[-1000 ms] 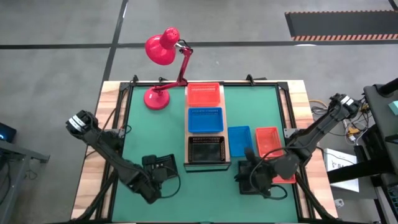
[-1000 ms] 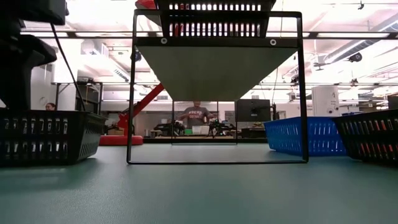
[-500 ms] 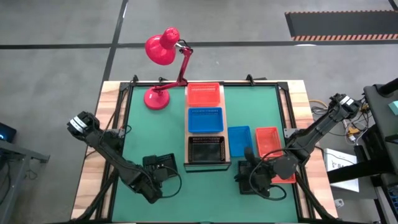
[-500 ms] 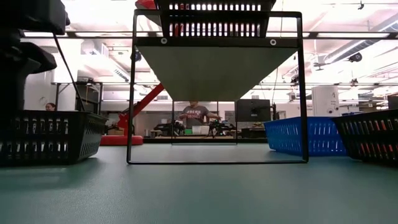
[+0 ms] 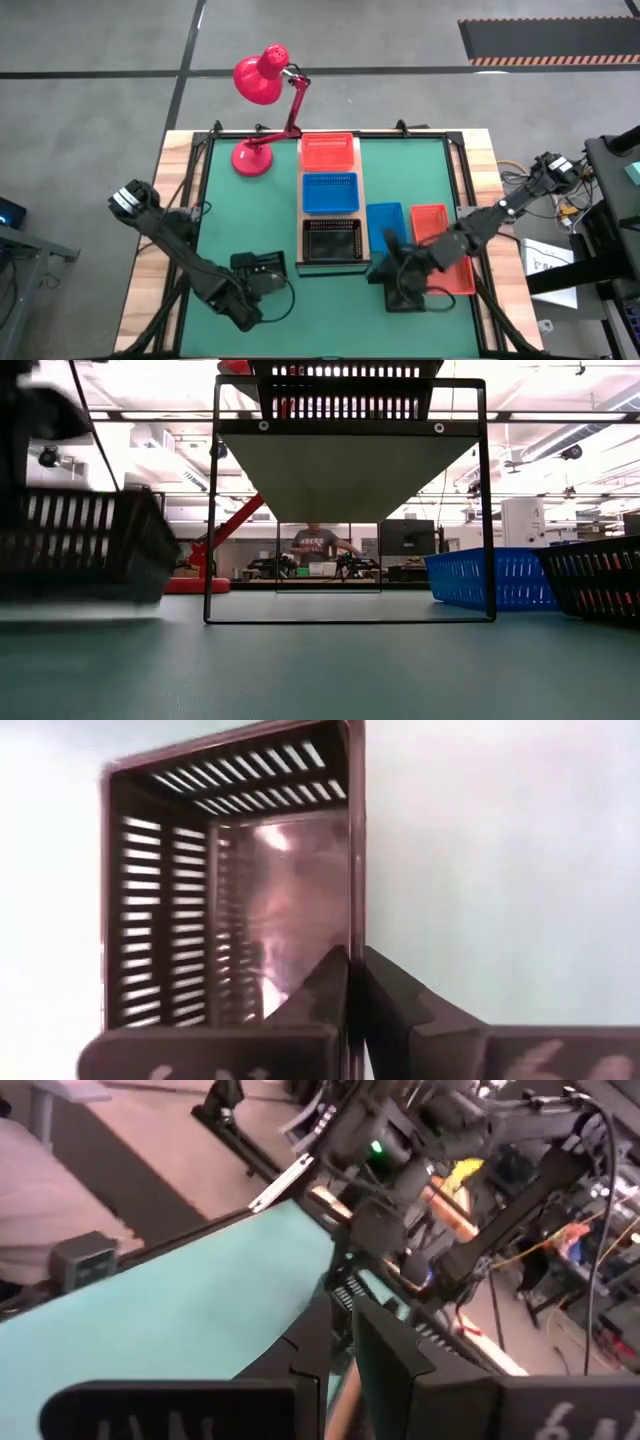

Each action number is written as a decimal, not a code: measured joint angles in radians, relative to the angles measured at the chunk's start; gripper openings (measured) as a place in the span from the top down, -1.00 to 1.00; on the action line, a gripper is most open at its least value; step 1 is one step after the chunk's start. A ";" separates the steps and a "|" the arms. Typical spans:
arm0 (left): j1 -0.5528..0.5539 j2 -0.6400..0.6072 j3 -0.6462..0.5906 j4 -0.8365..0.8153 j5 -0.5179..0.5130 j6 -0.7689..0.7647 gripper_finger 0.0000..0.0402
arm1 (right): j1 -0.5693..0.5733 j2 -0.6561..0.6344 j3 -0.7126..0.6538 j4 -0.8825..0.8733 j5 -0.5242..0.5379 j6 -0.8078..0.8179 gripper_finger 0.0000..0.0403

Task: Stack baskets on shelf by color
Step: Stack the left black bin on top of the black bin on the shelf

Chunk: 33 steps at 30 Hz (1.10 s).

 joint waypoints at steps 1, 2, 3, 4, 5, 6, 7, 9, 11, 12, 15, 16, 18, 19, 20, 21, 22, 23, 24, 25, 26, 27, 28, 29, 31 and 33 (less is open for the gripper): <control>0.000 -0.001 0.028 -0.034 0.000 0.000 0.99 | -0.032 -0.001 -0.011 0.026 -0.038 -0.020 0.81; 0.000 -0.002 0.058 -0.076 0.000 0.000 0.99 | -0.063 -0.005 -0.018 0.040 -0.066 -0.027 0.81; 0.000 -0.002 0.086 -0.115 0.000 -0.003 0.99 | -0.092 -0.011 -0.024 0.049 -0.088 -0.032 0.81; 0.000 -0.002 0.114 -0.149 -0.002 -0.003 0.99 | -0.120 -0.017 -0.026 0.051 -0.109 -0.032 0.81; 0.000 -0.002 0.140 -0.182 -0.010 -0.003 1.00 | -0.145 -0.024 -0.029 0.052 -0.127 -0.028 0.81; 0.000 -0.002 0.164 -0.212 -0.020 -0.003 1.00 | -0.165 -0.035 -0.035 0.052 -0.146 -0.026 0.81; 0.000 -0.002 0.187 -0.240 -0.035 -0.004 1.00 | -0.179 -0.045 -0.042 0.052 -0.163 -0.026 0.81; 0.000 -0.002 0.230 -0.296 -0.058 -0.004 1.00 | -0.198 -0.065 -0.056 0.054 -0.182 -0.028 0.81; 0.000 -0.004 0.269 -0.341 -0.069 -0.003 1.00 | -0.207 -0.092 -0.081 0.052 -0.183 -0.040 0.81; 0.001 -0.004 0.287 -0.354 -0.071 -0.004 1.00 | -0.214 -0.108 -0.094 0.059 -0.183 -0.041 0.81; 0.001 -0.004 0.340 -0.394 -0.075 -0.004 1.00 | -0.231 -0.173 -0.151 0.080 -0.182 -0.036 0.81; 0.002 -0.004 0.360 -0.405 -0.076 -0.004 1.00 | -0.237 -0.200 -0.173 0.096 -0.181 -0.035 0.81; 0.002 -0.004 0.402 -0.430 -0.077 -0.007 1.00 | -0.253 -0.252 -0.214 0.118 -0.174 -0.021 0.81; 0.002 -0.004 0.425 -0.443 -0.079 -0.010 1.00 | -0.264 -0.279 -0.235 0.135 -0.174 -0.013 0.81; 0.002 -0.004 0.449 -0.456 -0.079 -0.012 1.00 | -0.278 -0.304 -0.253 0.143 -0.174 -0.001 0.81; 0.002 -0.004 0.473 -0.467 -0.081 -0.013 1.00 | -0.293 -0.325 -0.271 0.146 -0.174 0.013 0.81; 0.002 -0.004 0.494 -0.477 -0.086 -0.013 1.00 | -0.308 -0.343 -0.287 0.155 -0.173 0.029 0.81; 0.002 -0.004 0.516 -0.483 -0.092 -0.012 1.00 | -0.325 -0.359 -0.301 0.166 -0.172 0.041 0.81; 0.002 -0.004 0.538 -0.485 -0.097 -0.005 1.00 | -0.341 -0.373 -0.313 0.166 -0.171 0.055 0.81; 0.002 -0.004 0.559 -0.487 -0.106 -0.004 1.00 | -0.355 -0.384 -0.323 0.164 -0.171 0.062 0.81; 0.003 -0.004 0.580 -0.494 -0.111 -0.002 1.00 | -0.367 -0.392 -0.329 0.165 -0.171 0.070 0.81; 0.005 -0.004 0.602 -0.501 -0.112 -0.001 1.00 | -0.377 -0.400 -0.334 0.165 -0.171 0.082 0.81; 0.008 -0.004 0.627 -0.505 -0.112 -0.001 1.00 | -0.383 -0.407 -0.338 0.161 -0.171 0.088 0.81; 0.009 -0.004 0.651 -0.510 -0.113 0.000 1.00 | -0.387 -0.409 -0.339 0.159 -0.171 0.094 0.81; 0.012 -0.004 0.692 -0.520 -0.118 0.009 1.00 | -0.387 -0.412 -0.338 0.160 -0.171 0.107 0.81; 0.021 -0.004 0.727 -0.515 -0.126 0.027 1.00 | -0.387 -0.413 -0.338 0.159 -0.171 0.108 0.81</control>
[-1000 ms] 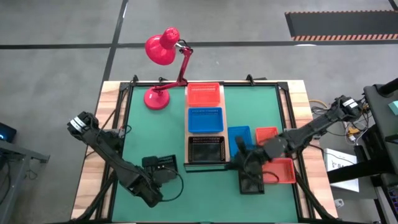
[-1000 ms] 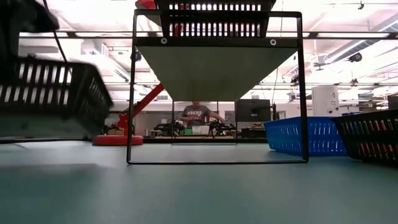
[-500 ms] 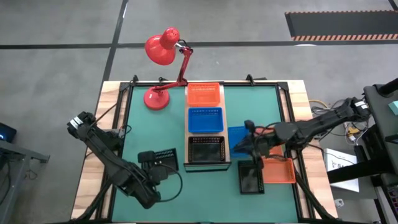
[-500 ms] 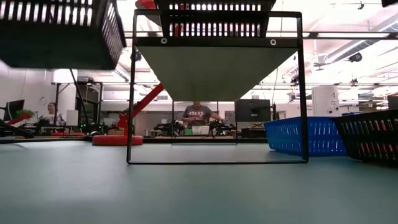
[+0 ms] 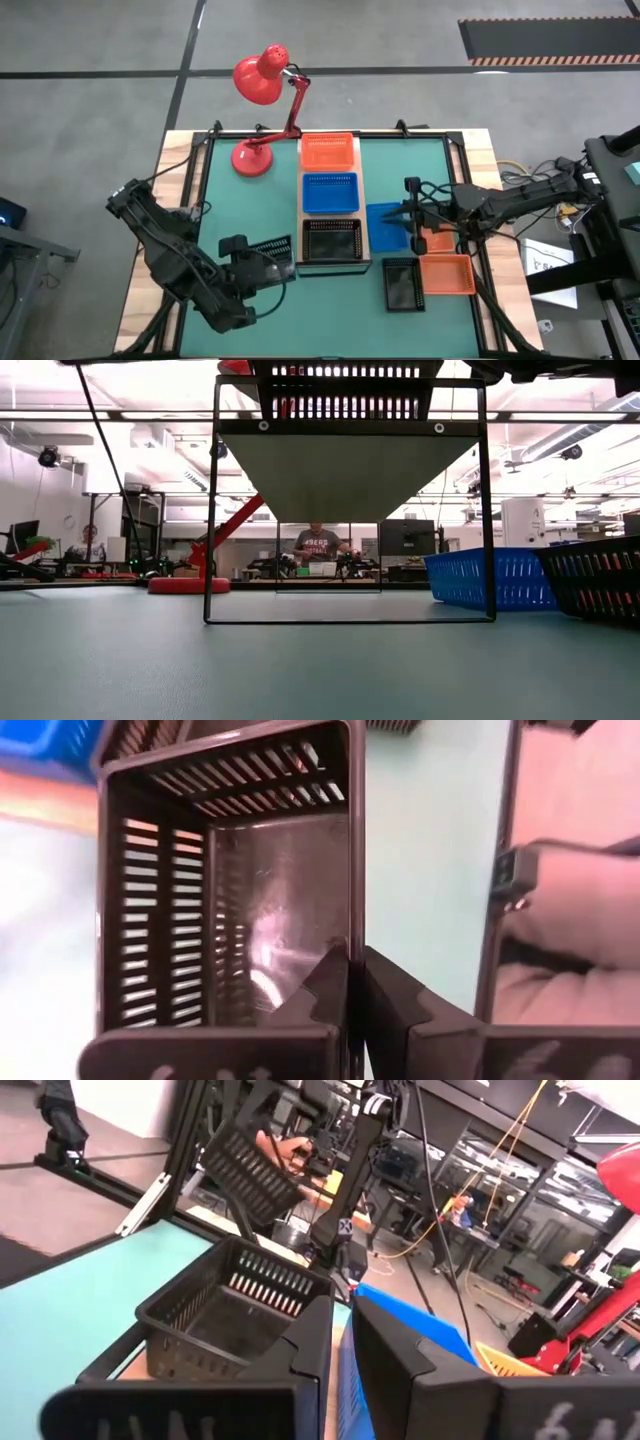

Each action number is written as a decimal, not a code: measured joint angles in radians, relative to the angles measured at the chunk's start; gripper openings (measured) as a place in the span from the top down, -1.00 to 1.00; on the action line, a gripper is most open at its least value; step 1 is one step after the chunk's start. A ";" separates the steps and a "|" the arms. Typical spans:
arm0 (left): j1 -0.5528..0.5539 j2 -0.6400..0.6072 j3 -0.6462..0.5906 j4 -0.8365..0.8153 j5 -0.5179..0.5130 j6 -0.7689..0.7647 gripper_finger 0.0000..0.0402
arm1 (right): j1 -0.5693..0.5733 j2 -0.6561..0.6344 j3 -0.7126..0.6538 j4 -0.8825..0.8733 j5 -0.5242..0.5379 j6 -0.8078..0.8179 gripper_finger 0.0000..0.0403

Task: Stack baskets on shelf by color
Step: Stack the left black bin on top of the black bin on the shelf

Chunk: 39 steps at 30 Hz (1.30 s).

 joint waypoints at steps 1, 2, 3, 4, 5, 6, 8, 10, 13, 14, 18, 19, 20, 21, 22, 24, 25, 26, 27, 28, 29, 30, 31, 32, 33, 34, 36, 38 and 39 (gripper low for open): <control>0.003 0.000 0.013 0.003 -0.010 0.003 1.00 | 0.000 0.000 0.000 -0.001 0.000 0.000 0.81; 0.009 0.000 0.022 0.008 -0.021 0.005 1.00 | 0.000 0.000 0.000 -0.001 0.000 0.000 0.81; 0.019 0.000 0.028 0.023 -0.026 0.017 1.00 | 0.000 0.000 0.000 -0.001 0.000 0.001 0.81; 0.028 0.000 0.029 0.051 -0.029 0.040 1.00 | 0.000 0.000 0.000 -0.002 0.000 0.002 0.81; 0.036 0.001 0.029 0.085 -0.031 0.069 1.00 | 0.000 0.000 0.000 -0.002 0.000 0.002 0.81; 0.044 0.002 0.028 0.120 -0.032 0.104 1.00 | 0.000 0.000 0.000 -0.002 0.000 0.002 0.81; 0.065 0.003 0.028 0.190 -0.028 0.177 1.00 | 0.000 0.000 0.000 -0.002 0.000 0.002 0.81; 0.086 0.003 0.029 0.244 -0.018 0.245 1.00 | 0.000 0.000 0.000 -0.002 0.000 0.002 0.81; 0.113 0.004 0.052 0.258 -0.018 0.318 1.00 | 0.001 0.000 0.000 -0.002 0.000 0.001 0.81; 0.122 0.004 0.062 0.259 -0.021 0.337 1.00 | 0.000 0.000 0.000 -0.002 0.000 0.001 0.81; 0.162 0.002 0.079 0.297 -0.069 0.443 1.00 | -0.001 0.000 0.000 -0.003 0.005 -0.001 0.81; 0.173 0.002 0.077 0.323 -0.073 0.481 1.00 | -0.001 0.000 0.000 -0.003 0.018 -0.003 0.81; 0.184 0.002 0.076 0.348 -0.073 0.521 1.00 | -0.001 0.000 0.000 -0.003 0.033 -0.004 0.81; 0.193 0.003 0.072 0.372 -0.073 0.558 1.00 | -0.001 0.000 0.000 -0.004 0.052 -0.004 0.81; 0.202 0.002 0.064 0.401 -0.075 0.594 1.00 | -0.001 0.000 0.000 -0.004 0.069 -0.006 0.81; 0.220 0.002 0.045 0.444 -0.075 0.650 1.00 | -0.001 0.000 0.000 -0.008 0.081 -0.018 0.81; 0.229 0.002 0.032 0.451 -0.075 0.667 1.00 | -0.001 0.000 0.000 -0.008 0.081 -0.024 0.81; 0.237 0.002 0.018 0.453 -0.074 0.677 1.00 | -0.001 0.000 0.000 -0.008 0.080 -0.030 0.81; 0.246 0.002 0.000 0.462 -0.074 0.682 1.00 | -0.001 0.000 0.000 -0.009 0.079 -0.036 0.81; 0.254 0.002 -0.015 0.471 -0.074 0.684 1.00 | -0.001 -0.002 0.000 -0.009 0.079 -0.041 0.81; 0.260 0.002 -0.026 0.474 -0.074 0.684 1.00 | -0.001 -0.005 0.000 -0.010 0.079 -0.045 0.81; 0.264 0.002 -0.037 0.474 -0.074 0.685 1.00 | -0.001 -0.007 0.000 -0.009 0.079 -0.047 0.81; 0.268 0.002 -0.050 0.481 -0.075 0.688 1.00 | -0.001 -0.008 0.001 -0.009 0.079 -0.048 0.81; 0.271 0.002 -0.068 0.503 -0.075 0.702 1.00 | -0.001 -0.010 0.002 -0.009 0.079 -0.049 0.81; 0.273 0.002 -0.086 0.525 -0.075 0.712 1.00 | -0.001 -0.013 0.002 -0.010 0.079 -0.051 0.81; 0.276 0.002 -0.105 0.539 -0.074 0.723 1.00 | -0.001 -0.015 0.002 -0.011 0.079 -0.053 0.81; 0.280 0.004 -0.129 0.561 -0.071 0.729 1.00 | -0.001 -0.019 0.002 -0.010 0.079 -0.054 0.81; 0.283 0.004 -0.146 0.585 -0.071 0.730 1.00 | -0.001 -0.020 0.002 -0.010 0.079 -0.054 0.81; 0.283 0.003 -0.153 0.589 -0.073 0.730 1.00 | -0.001 -0.020 0.002 -0.010 0.079 -0.054 0.81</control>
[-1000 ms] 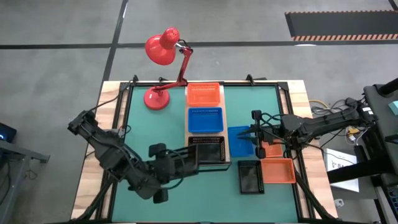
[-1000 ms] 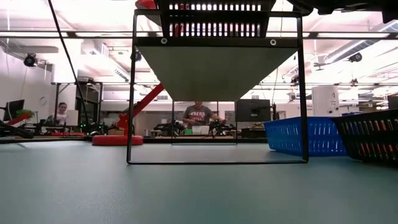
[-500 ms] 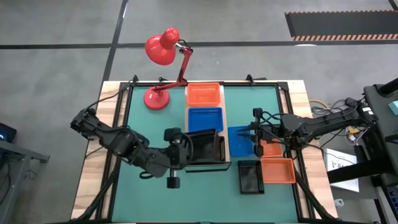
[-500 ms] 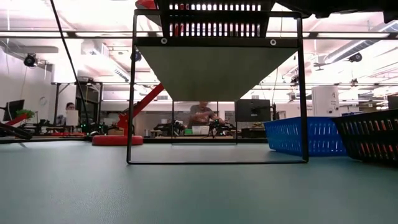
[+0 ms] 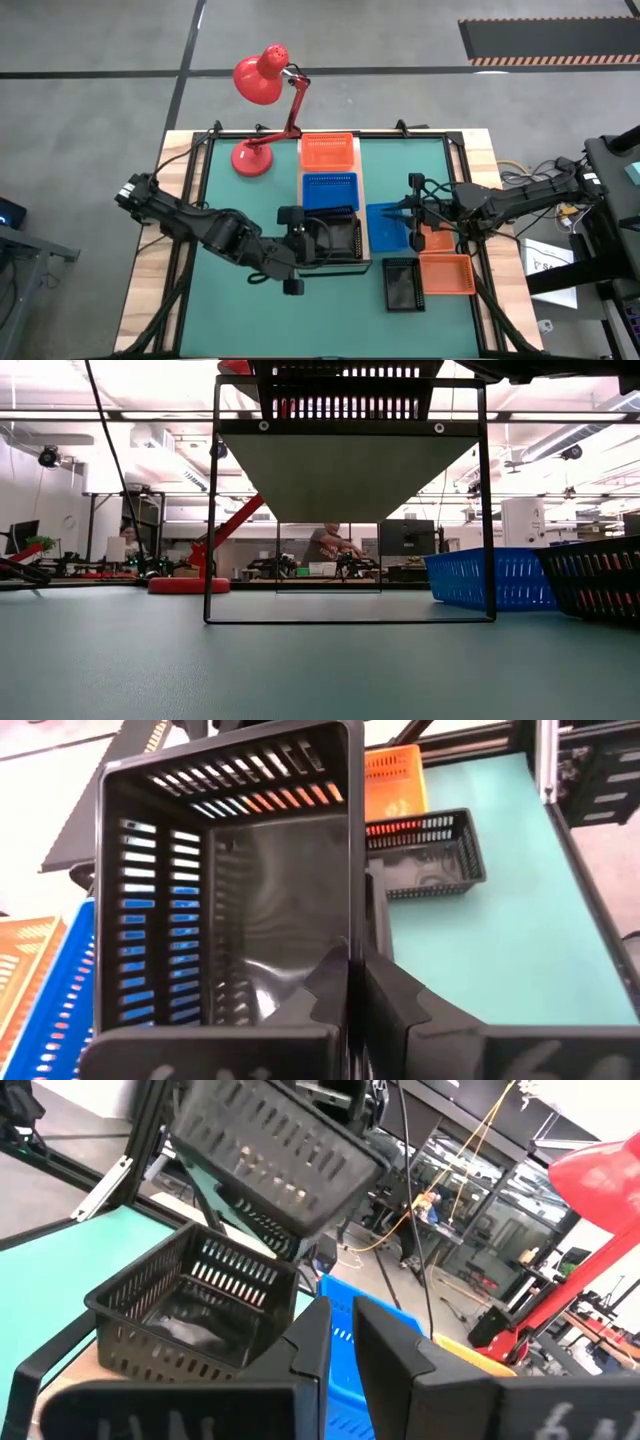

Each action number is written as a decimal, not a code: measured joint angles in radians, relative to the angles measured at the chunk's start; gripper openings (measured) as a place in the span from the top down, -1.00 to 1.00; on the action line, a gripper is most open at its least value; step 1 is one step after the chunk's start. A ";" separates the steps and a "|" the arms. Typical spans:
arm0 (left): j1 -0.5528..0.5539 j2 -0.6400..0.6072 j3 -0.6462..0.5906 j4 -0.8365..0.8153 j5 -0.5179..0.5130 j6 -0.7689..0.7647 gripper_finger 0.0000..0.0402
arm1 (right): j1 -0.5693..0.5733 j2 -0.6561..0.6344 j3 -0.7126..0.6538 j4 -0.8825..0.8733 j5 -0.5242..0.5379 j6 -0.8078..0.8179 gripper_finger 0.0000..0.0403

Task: Stack baskets on shelf by color
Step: Stack the left black bin on top of the black bin on the shelf

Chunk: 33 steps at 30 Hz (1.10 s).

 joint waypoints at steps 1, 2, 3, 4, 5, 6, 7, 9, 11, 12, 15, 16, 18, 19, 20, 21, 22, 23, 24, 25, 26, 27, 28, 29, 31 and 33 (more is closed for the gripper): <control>0.001 0.000 -0.006 0.002 -0.003 0.000 1.00 | 0.000 0.000 0.000 0.000 0.000 -0.001 0.81; 0.003 0.000 -0.013 0.009 -0.005 -0.001 1.00 | 0.000 0.000 0.000 0.000 0.000 -0.001 0.81; 0.004 0.000 -0.016 0.014 -0.005 -0.001 1.00 | 0.000 0.001 0.000 0.000 0.000 -0.001 0.81; 0.005 0.000 -0.017 0.015 -0.005 -0.002 0.99 | 0.000 0.001 0.000 0.000 0.000 -0.001 0.81; 0.006 0.000 -0.017 0.015 -0.005 -0.002 0.97 | 0.000 0.001 0.000 0.000 0.000 -0.001 0.81; 0.006 0.000 -0.017 0.018 -0.006 -0.002 0.95 | 0.000 0.001 0.000 0.000 0.000 -0.001 0.81; 0.008 -0.001 -0.017 0.018 -0.006 -0.002 0.93 | 0.000 0.000 0.000 0.000 0.000 -0.001 0.81; 0.011 -0.001 -0.017 0.017 -0.006 -0.002 0.88 | 0.000 0.000 0.000 0.000 0.000 -0.001 0.81; 0.012 -0.001 -0.017 0.016 -0.006 -0.002 0.84 | 0.000 0.000 0.000 0.000 0.000 -0.001 0.81; 0.013 -0.001 -0.017 0.017 -0.006 -0.002 0.83 | 0.000 0.000 0.000 0.000 0.000 -0.001 0.81; 0.019 0.011 -0.017 0.018 -0.014 -0.002 0.79 | 0.000 0.000 0.000 0.000 0.000 -0.001 0.81; 0.019 0.017 -0.018 0.018 -0.014 -0.002 0.78 | 0.000 0.001 0.000 -0.001 0.000 -0.001 0.81; 0.023 0.035 -0.018 0.018 -0.014 0.000 0.76 | 0.000 0.001 0.000 -0.001 0.000 -0.001 0.81; 0.026 0.044 -0.018 0.018 -0.014 0.005 0.75 | 0.000 0.001 0.000 -0.002 0.000 -0.001 0.81; 0.027 0.051 -0.018 0.018 -0.014 0.011 0.74 | 0.000 0.001 0.000 -0.002 0.000 -0.001 0.81; 0.029 0.057 -0.019 0.018 -0.013 0.024 0.73 | 0.000 0.001 0.000 -0.003 0.000 -0.001 0.81; 0.031 0.063 -0.019 0.018 -0.013 0.030 0.71 | 0.000 0.001 0.000 -0.003 0.000 -0.001 0.81; 0.032 0.064 -0.019 0.017 -0.013 0.038 0.68 | 0.000 0.001 0.000 -0.003 0.000 -0.001 0.81; 0.032 0.065 -0.019 0.017 -0.013 0.045 0.66 | 0.000 0.001 0.000 -0.004 0.000 -0.001 0.81; 0.032 0.065 -0.019 0.018 -0.013 0.051 0.64 | 0.000 0.001 0.000 -0.004 0.000 -0.001 0.81; 0.032 0.064 -0.019 0.018 -0.013 0.052 0.62 | 0.000 0.000 0.000 -0.006 0.000 -0.001 0.81; 0.031 0.061 -0.019 0.018 -0.013 0.055 0.60 | 0.000 0.000 0.000 -0.009 0.000 -0.001 0.81; 0.027 0.058 -0.019 0.016 -0.013 0.055 0.58 | 0.000 0.000 0.000 -0.012 0.000 -0.001 0.81; 0.021 0.053 -0.019 0.013 -0.013 0.054 0.57 | 0.000 0.000 0.000 -0.014 0.000 0.002 0.81; 0.007 0.036 -0.019 -0.002 -0.012 0.054 0.56 | 0.000 0.000 0.000 -0.014 0.000 0.006 0.81; -0.008 0.017 -0.019 -0.006 -0.013 0.054 0.56 | 0.000 0.001 0.000 -0.013 0.000 0.006 0.81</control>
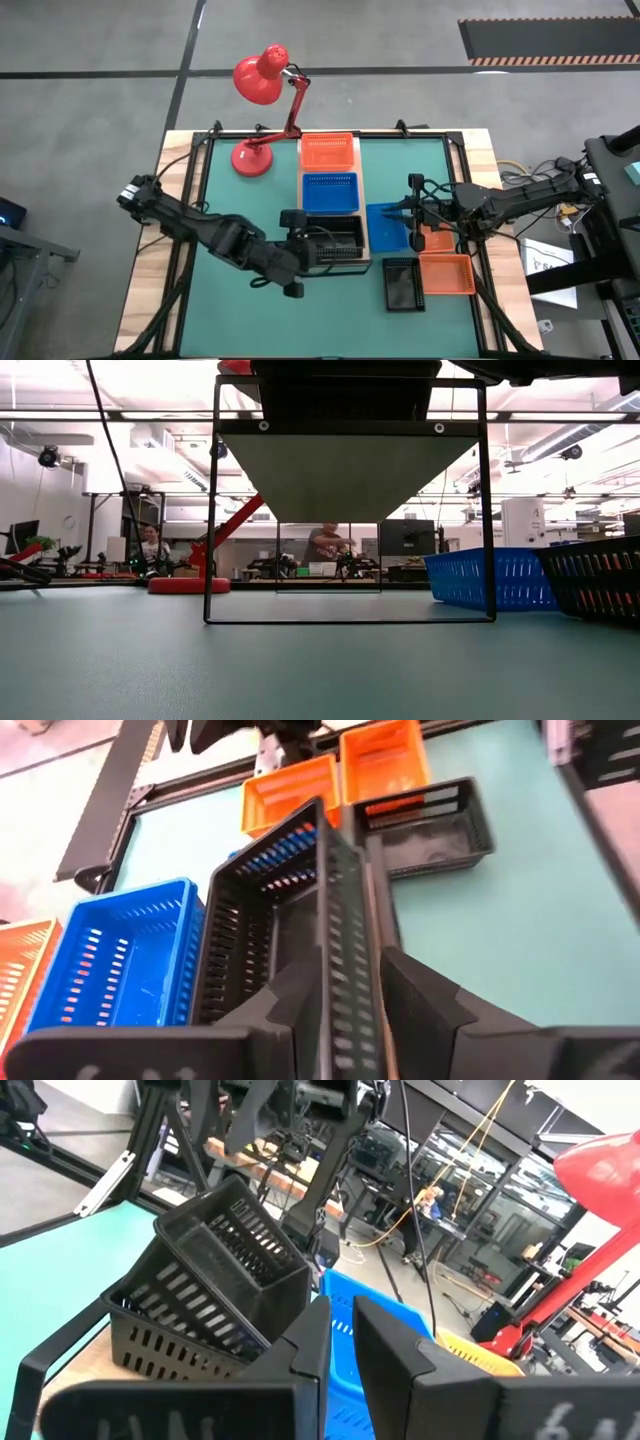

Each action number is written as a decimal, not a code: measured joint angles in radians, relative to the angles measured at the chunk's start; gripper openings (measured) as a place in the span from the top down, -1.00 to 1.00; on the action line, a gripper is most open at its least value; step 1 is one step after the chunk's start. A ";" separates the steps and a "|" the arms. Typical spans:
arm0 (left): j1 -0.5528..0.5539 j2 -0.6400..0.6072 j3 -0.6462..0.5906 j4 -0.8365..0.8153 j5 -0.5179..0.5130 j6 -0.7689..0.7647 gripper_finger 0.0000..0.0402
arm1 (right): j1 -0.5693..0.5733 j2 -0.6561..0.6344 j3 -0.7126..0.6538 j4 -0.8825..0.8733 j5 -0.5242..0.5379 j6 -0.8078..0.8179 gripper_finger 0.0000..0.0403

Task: Stack baskets on shelf by color
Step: Stack the left black bin on top of the black bin on the shelf

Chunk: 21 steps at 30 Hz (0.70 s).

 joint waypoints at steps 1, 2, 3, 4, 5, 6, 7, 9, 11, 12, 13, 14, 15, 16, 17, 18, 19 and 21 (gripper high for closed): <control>-0.010 -0.009 0.001 -0.007 0.000 0.000 0.56 | 0.000 0.000 0.000 -0.001 0.000 0.002 0.81; -0.021 -0.019 0.001 -0.014 -0.001 0.000 0.56 | 0.000 0.000 0.000 -0.001 0.000 0.006 0.81; -0.033 -0.027 0.001 -0.016 -0.004 -0.001 0.55 | 0.000 0.000 0.000 0.000 0.000 0.009 0.81; -0.049 -0.035 0.001 -0.017 -0.012 0.000 0.56 | 0.000 0.000 0.000 -0.001 0.000 0.016 0.81; -0.070 -0.039 -0.003 -0.015 -0.029 0.003 0.56 | 0.000 0.000 0.000 0.000 0.000 0.019 0.81; -0.094 -0.041 -0.012 -0.010 -0.063 0.008 0.57 | 0.000 0.000 0.000 0.000 0.000 0.019 0.81; -0.121 -0.043 -0.026 -0.008 -0.101 0.015 0.58 | 0.000 0.000 0.000 0.000 0.000 0.020 0.81; -0.171 -0.043 -0.070 0.005 -0.160 0.016 0.60 | 0.000 0.002 0.003 -0.006 -0.001 0.033 0.81; -0.214 -0.047 -0.116 0.029 -0.182 0.015 0.62 | 0.000 0.011 0.015 -0.007 -0.002 0.057 0.81; -0.232 -0.054 -0.140 0.054 -0.190 0.018 0.63 | 0.000 0.019 0.021 -0.006 -0.005 0.062 0.81; -0.247 -0.065 -0.163 0.077 -0.202 0.021 0.64 | 0.000 0.029 0.029 -0.005 -0.010 0.068 0.81; -0.260 -0.077 -0.186 0.099 -0.228 0.023 0.65 | 0.000 0.042 0.040 -0.005 -0.013 0.072 0.81; -0.268 -0.094 -0.210 0.114 -0.245 0.026 0.65 | 0.000 0.059 0.052 -0.004 -0.019 0.073 0.81; -0.273 -0.111 -0.234 0.128 -0.249 0.032 0.65 | 0.000 0.080 0.068 -0.005 -0.028 0.073 0.81; -0.274 -0.130 -0.260 0.141 -0.250 0.041 0.65 | 0.000 0.104 0.086 -0.004 -0.034 0.073 0.81; -0.274 -0.147 -0.289 0.167 -0.252 0.054 0.65 | 0.001 0.131 0.107 -0.004 -0.037 0.073 0.81; -0.273 -0.164 -0.319 0.192 -0.254 0.072 0.65 | 0.004 0.156 0.128 -0.005 -0.037 0.073 0.81; -0.272 -0.202 -0.384 0.236 -0.253 0.100 0.65 | 0.014 0.215 0.178 -0.005 -0.036 0.073 0.81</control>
